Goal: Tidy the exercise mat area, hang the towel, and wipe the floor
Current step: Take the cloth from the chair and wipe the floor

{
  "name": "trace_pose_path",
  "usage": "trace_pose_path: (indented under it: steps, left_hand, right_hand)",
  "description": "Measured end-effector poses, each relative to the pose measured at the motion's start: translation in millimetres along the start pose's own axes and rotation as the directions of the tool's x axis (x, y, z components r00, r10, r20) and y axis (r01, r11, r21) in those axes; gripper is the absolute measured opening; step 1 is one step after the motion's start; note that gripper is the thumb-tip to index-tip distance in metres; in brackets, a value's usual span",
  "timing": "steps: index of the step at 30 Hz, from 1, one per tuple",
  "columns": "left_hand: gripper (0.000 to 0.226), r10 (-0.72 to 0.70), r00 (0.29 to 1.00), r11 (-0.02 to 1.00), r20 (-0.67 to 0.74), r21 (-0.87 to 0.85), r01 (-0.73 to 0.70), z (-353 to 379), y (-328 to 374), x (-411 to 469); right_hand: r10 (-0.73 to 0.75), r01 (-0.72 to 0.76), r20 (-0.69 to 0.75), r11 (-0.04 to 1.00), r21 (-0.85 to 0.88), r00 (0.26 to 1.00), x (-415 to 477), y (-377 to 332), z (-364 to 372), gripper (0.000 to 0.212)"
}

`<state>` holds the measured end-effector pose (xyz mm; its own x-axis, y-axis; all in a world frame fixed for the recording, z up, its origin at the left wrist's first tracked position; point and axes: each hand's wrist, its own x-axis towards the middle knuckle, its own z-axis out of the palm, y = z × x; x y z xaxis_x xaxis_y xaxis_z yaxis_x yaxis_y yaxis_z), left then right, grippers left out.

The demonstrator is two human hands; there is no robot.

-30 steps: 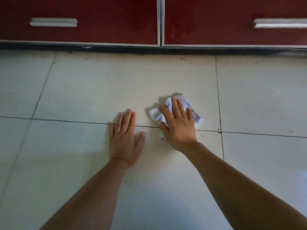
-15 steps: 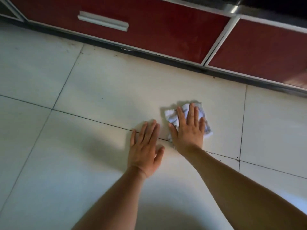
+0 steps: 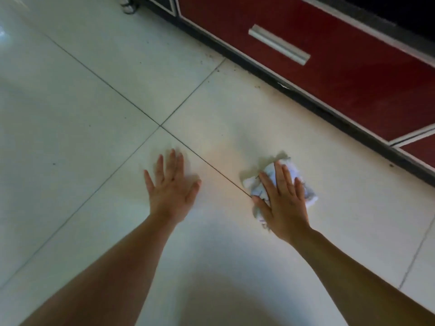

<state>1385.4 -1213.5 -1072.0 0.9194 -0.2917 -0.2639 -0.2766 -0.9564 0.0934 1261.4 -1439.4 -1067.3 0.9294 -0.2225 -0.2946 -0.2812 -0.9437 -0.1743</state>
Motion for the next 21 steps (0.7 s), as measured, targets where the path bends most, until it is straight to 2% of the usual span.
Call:
trace_pose_path:
  steps: [3, 7, 12, 14, 21]
  left_hand:
    - [0.084, 0.010, 1.000, 1.000, -0.028, -0.026, -0.011, -2.0, -25.1, 24.0]
    - [0.076, 0.032, 0.994, 0.996, -0.109, -0.074, -0.040, 3.9, -31.3, 29.3]
    - [0.073, 0.039, 0.995, 0.993, -0.097, -0.109, -0.049, 3.6, -34.9, 29.6]
    - [0.073, 0.036, 0.995, 0.993, -0.092, -0.105, -0.046, 3.2, -35.1, 30.2]
    - [0.073, 0.041, 0.995, 0.994, -0.095, -0.098, -0.050, 1.2, -35.1, 30.6]
  right_hand:
    - [-0.070, 0.070, -0.005, 0.997, -0.017, 0.998, 40.0, -31.9, -5.0, 0.072]
    - [-0.058, 0.058, -0.043, 0.998, -0.008, 0.997, 79.2, -61.8, -5.9, 0.070]
    - [-0.143, 0.144, -0.082, 0.989, 0.017, 0.986, 65.4, -54.8, 3.6, 0.056]
    - [-0.132, 0.133, -0.064, 0.991, 0.018, 0.989, 62.2, -57.8, 4.8, 0.053]
    - [-0.114, 0.115, -0.047, 0.993, 0.028, 0.992, 146.1, -109.3, -13.1, 0.062]
